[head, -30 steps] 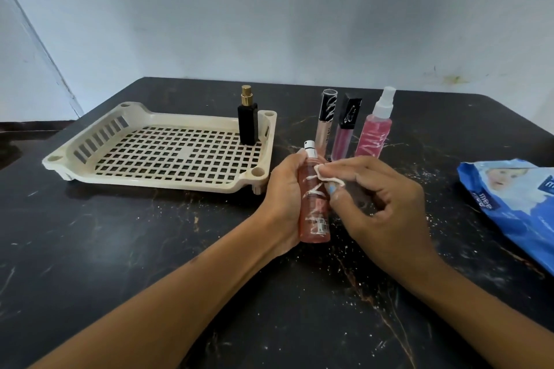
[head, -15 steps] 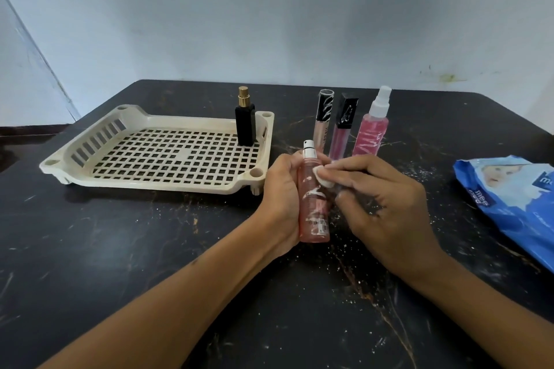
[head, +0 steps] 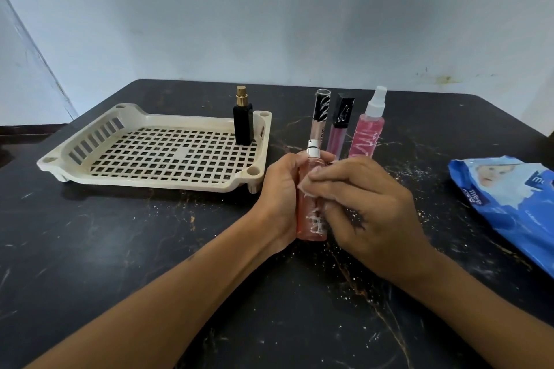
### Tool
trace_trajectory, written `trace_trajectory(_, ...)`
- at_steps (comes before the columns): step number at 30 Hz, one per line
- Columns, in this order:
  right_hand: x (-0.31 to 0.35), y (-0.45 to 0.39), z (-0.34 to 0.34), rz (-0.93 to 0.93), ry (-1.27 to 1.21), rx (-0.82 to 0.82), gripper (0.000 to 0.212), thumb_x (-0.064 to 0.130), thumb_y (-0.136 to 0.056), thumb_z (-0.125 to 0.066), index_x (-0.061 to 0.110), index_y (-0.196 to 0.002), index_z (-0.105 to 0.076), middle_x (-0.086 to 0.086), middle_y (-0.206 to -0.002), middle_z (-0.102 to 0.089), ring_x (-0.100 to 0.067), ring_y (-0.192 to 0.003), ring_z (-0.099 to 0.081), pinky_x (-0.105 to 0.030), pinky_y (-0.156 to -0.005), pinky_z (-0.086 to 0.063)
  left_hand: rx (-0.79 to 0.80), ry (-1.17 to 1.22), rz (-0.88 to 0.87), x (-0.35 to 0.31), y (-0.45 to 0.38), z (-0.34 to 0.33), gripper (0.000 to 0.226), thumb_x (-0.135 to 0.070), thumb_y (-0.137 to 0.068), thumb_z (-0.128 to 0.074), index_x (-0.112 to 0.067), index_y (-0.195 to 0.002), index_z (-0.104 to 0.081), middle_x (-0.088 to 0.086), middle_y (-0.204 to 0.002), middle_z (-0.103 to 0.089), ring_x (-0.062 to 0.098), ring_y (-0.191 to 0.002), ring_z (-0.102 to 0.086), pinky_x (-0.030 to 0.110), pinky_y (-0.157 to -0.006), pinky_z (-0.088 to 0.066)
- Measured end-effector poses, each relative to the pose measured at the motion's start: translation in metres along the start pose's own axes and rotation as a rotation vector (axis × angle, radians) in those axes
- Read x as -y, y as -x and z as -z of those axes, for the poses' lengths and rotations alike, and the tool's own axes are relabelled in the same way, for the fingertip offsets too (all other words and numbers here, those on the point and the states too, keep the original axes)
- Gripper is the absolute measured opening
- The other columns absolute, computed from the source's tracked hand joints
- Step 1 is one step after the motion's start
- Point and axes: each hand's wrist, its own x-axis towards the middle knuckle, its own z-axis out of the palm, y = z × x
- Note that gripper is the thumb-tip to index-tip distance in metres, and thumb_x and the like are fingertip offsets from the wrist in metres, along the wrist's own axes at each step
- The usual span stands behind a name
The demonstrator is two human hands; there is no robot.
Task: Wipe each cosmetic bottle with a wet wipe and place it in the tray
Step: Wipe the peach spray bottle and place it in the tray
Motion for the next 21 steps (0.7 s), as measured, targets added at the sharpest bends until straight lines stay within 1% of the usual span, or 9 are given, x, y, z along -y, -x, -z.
trace_trajectory(3,-0.002,0.0,0.003,-0.016,0.02,-0.041,0.018,0.002,-0.082,-0.06,0.002,-0.088,-0.077,-0.007,-0.091,-0.072,-0.018,-0.088,-0.066,-0.021,-0.093,-0.048,-0.005,-0.018,-0.012,0.0,0.0,0.0,0.03,-0.025,-0.088,-0.034,-0.009,-0.093,-0.058,0.008,-0.074,-0.06,0.017,-0.065,-0.058,0.027,-0.061,-0.049)
trace_trajectory(6,-0.003,0.0,0.002,-0.047,0.102,-0.004,0.024,0.003,-0.088,-0.056,0.0,-0.104,-0.073,-0.01,-0.105,-0.07,-0.021,-0.103,-0.063,-0.03,-0.096,-0.05,-0.002,-0.009,-0.021,0.001,0.001,-0.001,0.036,-0.024,-0.092,-0.032,-0.006,-0.089,-0.062,0.006,-0.066,-0.063,0.014,-0.058,-0.061,0.021,-0.053,-0.052)
trace_trajectory(8,0.0,0.0,0.0,0.03,0.106,0.028,0.022,0.003,-0.089,-0.056,-0.001,-0.101,-0.074,-0.011,-0.104,-0.071,-0.023,-0.102,-0.063,-0.032,-0.098,-0.049,0.014,0.012,-0.006,0.001,0.002,0.0,0.035,-0.024,-0.092,-0.032,-0.005,-0.092,-0.061,0.005,-0.064,-0.062,0.014,-0.055,-0.06,0.019,-0.049,-0.05)
trace_trajectory(11,0.002,0.001,0.001,0.069,0.058,0.005,0.018,0.0,-0.082,-0.059,0.001,-0.088,-0.076,-0.009,-0.091,-0.072,-0.021,-0.088,-0.065,-0.023,-0.093,-0.048,0.007,-0.018,0.009,-0.001,0.003,0.0,0.034,-0.027,-0.091,-0.031,-0.009,-0.104,-0.058,0.007,-0.075,-0.06,0.017,-0.064,-0.059,0.023,-0.055,-0.051)
trace_trajectory(13,-0.001,0.001,0.004,0.007,0.077,-0.014,0.02,0.0,-0.084,-0.058,0.0,-0.093,-0.075,-0.01,-0.094,-0.071,-0.021,-0.092,-0.064,-0.021,-0.094,-0.047,0.003,-0.026,0.006,-0.001,0.004,-0.002,0.035,-0.027,-0.092,-0.031,-0.008,-0.103,-0.058,0.008,-0.078,-0.061,0.017,-0.067,-0.06,0.024,-0.058,-0.052)
trace_trajectory(16,-0.001,-0.001,0.002,0.009,0.182,0.046,0.026,0.002,-0.089,-0.052,-0.003,-0.106,-0.072,-0.014,-0.106,-0.069,-0.026,-0.104,-0.061,-0.034,-0.096,-0.05,0.018,-0.012,0.004,0.0,0.005,-0.002,0.037,-0.026,-0.093,-0.032,-0.006,-0.094,-0.062,0.006,-0.069,-0.065,0.016,-0.06,-0.063,0.022,-0.054,-0.052)
trace_trajectory(18,0.004,0.0,0.0,0.113,0.171,0.078,0.022,0.0,-0.087,-0.054,-0.003,-0.095,-0.074,-0.013,-0.098,-0.07,-0.027,-0.096,-0.062,-0.036,-0.091,-0.051,0.021,-0.016,0.019,0.0,0.006,-0.002,0.035,-0.027,-0.093,-0.032,-0.008,-0.098,-0.062,0.005,-0.069,-0.064,0.016,-0.062,-0.062,0.023,-0.055,-0.051)
trace_trajectory(20,0.007,0.0,0.002,0.168,0.118,0.078,0.017,-0.002,-0.082,-0.057,-0.001,-0.083,-0.074,-0.011,-0.088,-0.07,-0.025,-0.084,-0.063,-0.031,-0.081,-0.051,0.012,-0.029,0.03,-0.002,0.006,-0.001,0.035,-0.027,-0.093,-0.03,-0.012,-0.104,-0.06,0.007,-0.076,-0.062,0.018,-0.07,-0.059,0.025,-0.06,-0.051)
trace_trajectory(21,0.006,0.001,0.003,0.149,0.092,0.06,0.017,-0.002,-0.081,-0.058,0.0,-0.082,-0.075,-0.01,-0.087,-0.071,-0.024,-0.082,-0.063,-0.027,-0.081,-0.051,0.007,-0.03,0.033,-0.003,0.006,-0.001,0.036,-0.027,-0.093,-0.03,-0.012,-0.104,-0.06,0.008,-0.079,-0.061,0.019,-0.071,-0.059,0.026,-0.061,-0.051)
